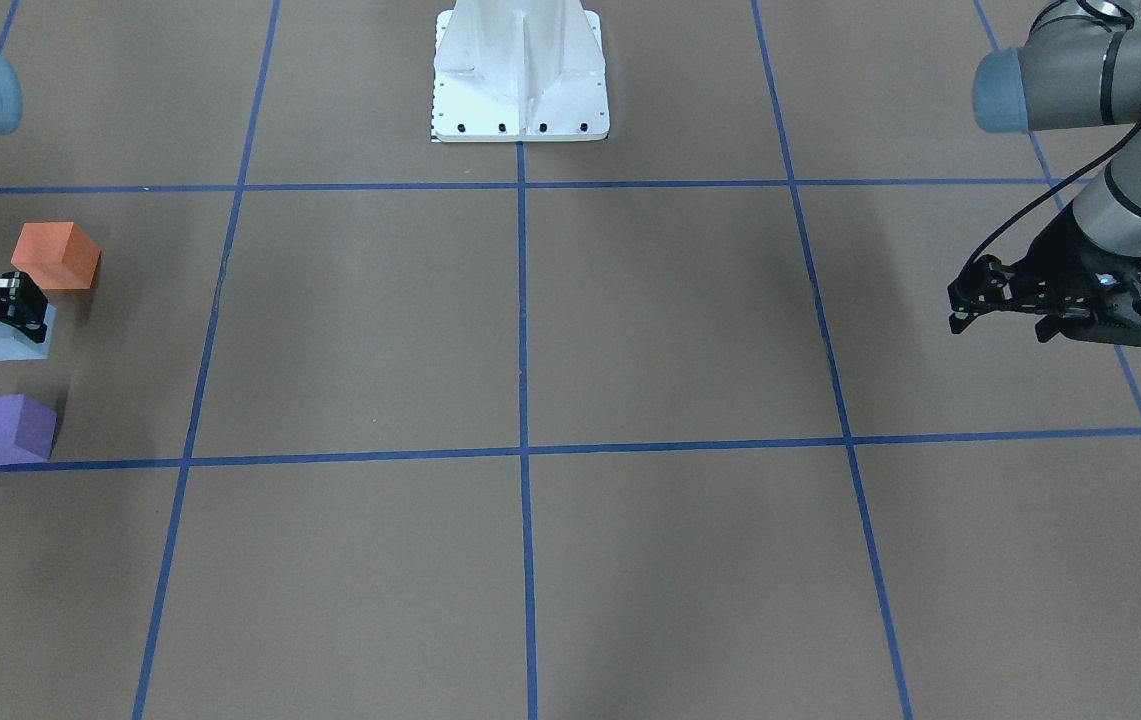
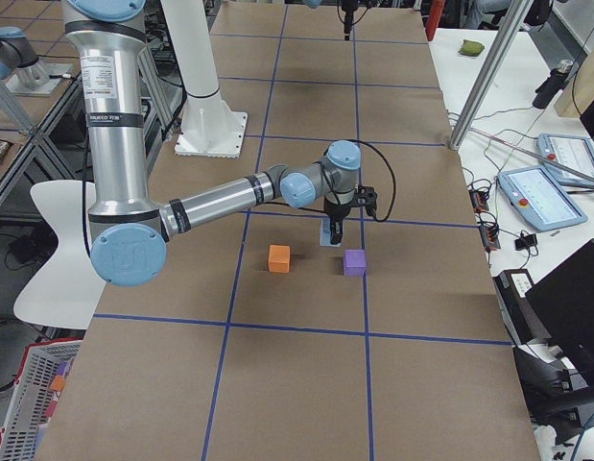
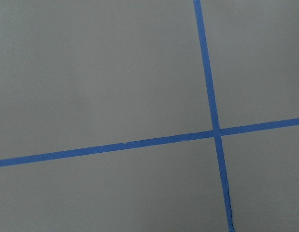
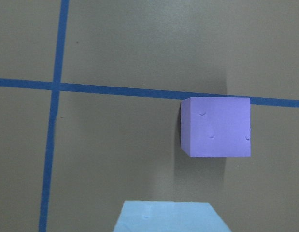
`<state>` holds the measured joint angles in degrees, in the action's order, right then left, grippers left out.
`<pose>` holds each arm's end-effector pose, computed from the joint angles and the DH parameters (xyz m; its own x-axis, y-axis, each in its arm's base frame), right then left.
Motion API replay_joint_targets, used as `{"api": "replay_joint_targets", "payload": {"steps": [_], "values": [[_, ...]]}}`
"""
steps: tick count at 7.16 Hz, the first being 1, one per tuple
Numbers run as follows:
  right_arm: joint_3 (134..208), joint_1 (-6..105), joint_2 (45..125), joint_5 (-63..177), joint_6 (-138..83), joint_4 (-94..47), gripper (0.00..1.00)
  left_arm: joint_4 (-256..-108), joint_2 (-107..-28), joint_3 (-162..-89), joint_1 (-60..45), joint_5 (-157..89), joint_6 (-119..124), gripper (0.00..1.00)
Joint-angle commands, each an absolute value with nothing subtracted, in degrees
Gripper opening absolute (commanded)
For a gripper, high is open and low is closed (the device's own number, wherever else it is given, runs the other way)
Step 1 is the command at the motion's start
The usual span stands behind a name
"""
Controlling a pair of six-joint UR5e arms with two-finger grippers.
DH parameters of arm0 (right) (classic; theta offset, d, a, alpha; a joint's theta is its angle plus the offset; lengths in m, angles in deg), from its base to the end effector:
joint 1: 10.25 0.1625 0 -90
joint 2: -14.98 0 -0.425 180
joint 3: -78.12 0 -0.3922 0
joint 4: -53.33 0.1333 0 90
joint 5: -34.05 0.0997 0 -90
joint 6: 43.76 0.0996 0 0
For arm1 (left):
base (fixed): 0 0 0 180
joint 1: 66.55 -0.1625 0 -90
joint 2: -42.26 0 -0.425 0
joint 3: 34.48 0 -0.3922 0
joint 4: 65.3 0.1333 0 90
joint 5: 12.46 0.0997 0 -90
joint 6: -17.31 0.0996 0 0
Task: Place blue block between orange and purple blocks
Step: 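Lower the light blue cube into the gap between purple and orange cubes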
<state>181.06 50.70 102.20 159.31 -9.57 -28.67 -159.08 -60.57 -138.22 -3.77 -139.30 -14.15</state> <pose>-0.1873 -0.4933 0.5151 0.7470 -0.0461 0.6632 0.0300 0.9989 0.0358 0.1960 -0.5418 0.4199 0.6949 0.1416 -0.7051 -0.0376 0.9862 0.1610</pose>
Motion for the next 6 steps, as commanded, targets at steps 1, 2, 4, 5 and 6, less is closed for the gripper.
{"api": "replay_joint_targets", "payload": {"steps": [1,2,4,5,6], "values": [[175.53,50.05,102.17,159.38,-9.57,-27.09,0.0,-159.08,-60.58,-138.19,-3.79,-139.29,-14.16,1.0],[175.15,48.82,102.78,159.38,-9.49,-27.09,0.0,-159.08,-60.58,-138.19,-3.97,-139.29,-14.24,1.0],[175.15,47.15,102.87,159.64,-9.05,-27.09,0.0,-159.08,-60.58,-137.93,-3.97,-139.2,-14.16,1.0],[174.98,46.53,102.87,159.64,-9.04,-27.18,0.0,-159.08,-60.49,-137.84,-3.97,-139.2,-14.07,1.0],[174.63,45.83,102.87,159.56,-9.04,-27.18,0.0,-159.08,-60.49,-137.84,-3.97,-139.2,-13.9,1.0]]}}
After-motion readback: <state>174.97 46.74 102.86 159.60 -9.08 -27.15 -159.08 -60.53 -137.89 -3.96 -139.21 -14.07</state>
